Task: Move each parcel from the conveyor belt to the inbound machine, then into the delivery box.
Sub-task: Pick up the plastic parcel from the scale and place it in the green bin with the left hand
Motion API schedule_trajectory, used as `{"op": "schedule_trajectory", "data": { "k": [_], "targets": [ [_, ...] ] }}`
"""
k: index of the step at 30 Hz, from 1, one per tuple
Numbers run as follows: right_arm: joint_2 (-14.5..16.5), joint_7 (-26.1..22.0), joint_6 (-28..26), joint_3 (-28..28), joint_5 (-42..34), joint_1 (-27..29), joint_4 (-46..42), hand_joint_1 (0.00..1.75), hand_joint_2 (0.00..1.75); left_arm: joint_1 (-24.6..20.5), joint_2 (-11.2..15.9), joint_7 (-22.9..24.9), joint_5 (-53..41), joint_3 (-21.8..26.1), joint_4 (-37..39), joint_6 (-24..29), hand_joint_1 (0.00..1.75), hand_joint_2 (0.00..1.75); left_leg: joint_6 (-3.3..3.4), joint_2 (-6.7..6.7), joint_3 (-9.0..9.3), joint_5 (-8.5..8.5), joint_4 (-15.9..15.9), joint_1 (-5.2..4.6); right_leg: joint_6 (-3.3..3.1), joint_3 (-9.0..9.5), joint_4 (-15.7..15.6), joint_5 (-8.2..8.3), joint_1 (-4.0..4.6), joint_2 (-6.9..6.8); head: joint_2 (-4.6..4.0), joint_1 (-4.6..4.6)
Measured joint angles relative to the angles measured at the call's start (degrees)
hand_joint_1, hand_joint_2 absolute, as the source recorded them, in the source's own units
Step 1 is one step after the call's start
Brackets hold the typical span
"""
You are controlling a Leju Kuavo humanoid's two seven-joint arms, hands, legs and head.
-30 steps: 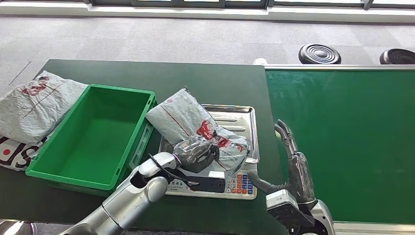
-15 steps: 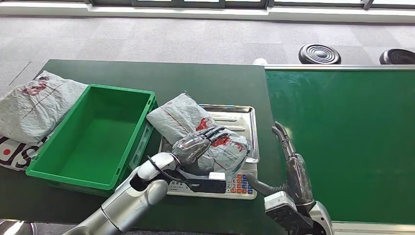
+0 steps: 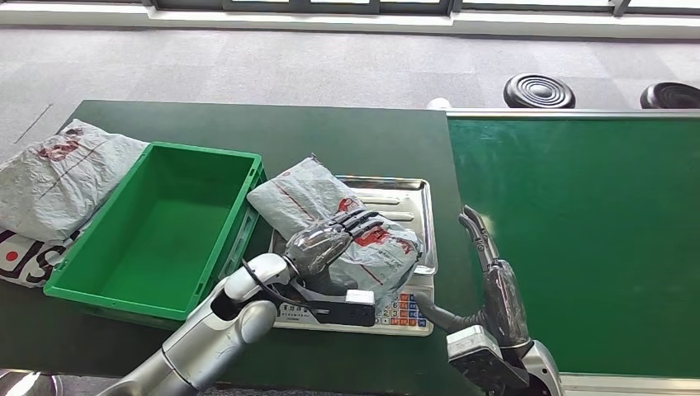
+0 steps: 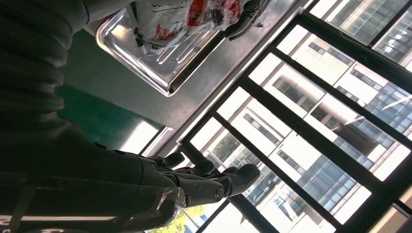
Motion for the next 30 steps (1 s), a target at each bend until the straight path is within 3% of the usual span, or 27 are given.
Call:
{"op": "schedule_trajectory", "data": {
  "k": [2, 6, 11, 18, 22, 30],
  "targets": [
    [0.01, -0.07, 0.00, -0.01, 0.01, 0.04, -0.01, 0.00, 1.75, -0.02, 0.05, -0.31, 0.08, -0.06, 0.08, -1.16, 0.00, 0.00, 0.00, 0.00, 0.00, 0.00, 0.00, 0.00, 0.00, -0.01, 0.00, 0.00, 0.00, 0.00, 0.00, 0.00],
    [0.01, -0.27, 0.02, -0.02, 0.00, 0.04, -0.01, 0.00, 1.75, -0.18, -0.02, -0.99, 0.03, -0.81, 0.86, -3.83, 0.00, 1.75, 0.00, 0.00, 0.00, 0.00, 0.00, 0.00, 0.00, -0.03, 0.00, 0.00, 0.00, 0.00, 0.00, 0.00],
    [0.01, -0.34, 0.07, -0.02, -0.06, -0.02, -0.01, 0.00, 1.75, -2.42, -1.15, -2.41, -1.75, -5.24, 5.76, -11.19, 0.00, 1.75, 0.00, -0.01, 0.00, 0.00, 0.01, -0.01, 0.00, -0.01, 0.00, 0.00, -0.01, -0.02, 0.00, 0.00],
    [0.17, -0.34, 0.04, -0.02, 0.20, 0.00, -0.01, 0.00, 1.75, -6.75, -3.56, -3.63, -2.49, -10.12, 13.29, -13.35, 0.00, 1.75, 0.02, -0.05, 0.03, 0.01, 0.01, -0.01, 0.00, 0.07, 0.00, 0.00, -0.01, -0.05, 0.00, 0.00],
    [0.26, -0.34, 0.15, -0.02, 0.42, -0.06, -0.01, 0.00, 1.75, -8.32, -4.29, -4.02, -2.27, -11.50, 15.62, -14.10, 1.73, 1.75, 0.03, -0.08, 0.04, 0.02, 0.01, -0.01, 0.00, 0.11, 0.00, 0.00, -0.01, -0.09, 0.00, 0.00],
    [0.73, -0.35, 0.69, -0.02, 0.49, -0.59, -0.01, 0.00, 1.75, -10.12, -5.37, -4.82, -1.13, -12.26, 18.23, -11.25, 1.75, 1.75, 0.04, -0.12, 0.11, 0.02, 0.01, -0.01, 0.00, 0.19, 0.00, 0.00, -0.01, -0.13, 0.00, 0.00]
  ]
}}
